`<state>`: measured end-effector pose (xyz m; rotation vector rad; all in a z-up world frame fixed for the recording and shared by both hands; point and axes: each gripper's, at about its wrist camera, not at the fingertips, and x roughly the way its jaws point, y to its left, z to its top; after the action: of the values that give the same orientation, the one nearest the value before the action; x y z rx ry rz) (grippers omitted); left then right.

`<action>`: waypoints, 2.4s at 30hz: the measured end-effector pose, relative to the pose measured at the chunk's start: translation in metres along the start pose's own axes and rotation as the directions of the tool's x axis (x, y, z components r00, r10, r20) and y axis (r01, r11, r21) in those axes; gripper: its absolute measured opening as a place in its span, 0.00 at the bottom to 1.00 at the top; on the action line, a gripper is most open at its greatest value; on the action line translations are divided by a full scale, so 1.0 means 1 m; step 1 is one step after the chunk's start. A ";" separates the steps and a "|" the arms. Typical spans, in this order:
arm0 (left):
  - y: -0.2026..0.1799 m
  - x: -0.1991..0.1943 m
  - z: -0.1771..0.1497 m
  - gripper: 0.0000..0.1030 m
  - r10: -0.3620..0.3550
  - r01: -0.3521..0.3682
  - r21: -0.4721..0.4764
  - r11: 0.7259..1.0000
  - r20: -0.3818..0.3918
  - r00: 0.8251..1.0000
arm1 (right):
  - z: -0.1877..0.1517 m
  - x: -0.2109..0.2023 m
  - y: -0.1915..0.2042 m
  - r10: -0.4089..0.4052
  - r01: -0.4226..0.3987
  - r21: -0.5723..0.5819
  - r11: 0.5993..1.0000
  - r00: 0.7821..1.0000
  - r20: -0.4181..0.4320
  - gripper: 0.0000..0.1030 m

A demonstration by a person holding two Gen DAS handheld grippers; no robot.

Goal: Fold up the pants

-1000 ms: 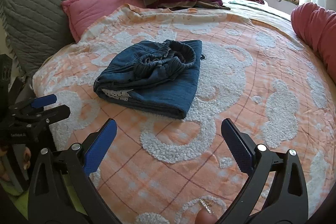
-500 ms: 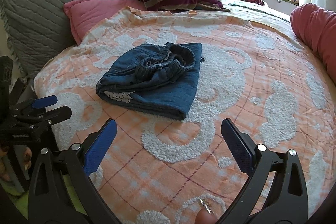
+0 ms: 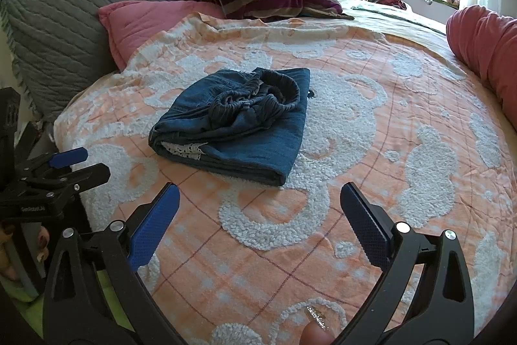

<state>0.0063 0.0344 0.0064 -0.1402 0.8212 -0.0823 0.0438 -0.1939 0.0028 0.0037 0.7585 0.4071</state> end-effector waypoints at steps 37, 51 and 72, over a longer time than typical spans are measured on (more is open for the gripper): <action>-0.004 -0.003 0.002 0.96 0.015 -0.015 0.014 1.000 -0.005 1.000 | -0.001 0.000 -0.005 -0.010 0.010 0.010 1.000 1.000 -0.002 0.91; 0.000 -0.002 0.003 0.96 0.002 -0.002 0.014 1.000 -0.014 1.000 | -0.001 -0.001 -0.009 -0.017 0.017 0.018 1.000 1.000 -0.001 0.91; 0.062 0.047 0.044 0.96 0.083 -0.085 -0.038 0.996 -0.066 0.994 | -0.011 0.015 -0.092 -0.182 0.187 0.153 0.970 0.982 -0.042 0.91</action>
<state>0.0713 0.0933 -0.0077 -0.1421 0.8922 0.0094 0.0791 -0.2752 -0.0291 0.0742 0.8094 0.1701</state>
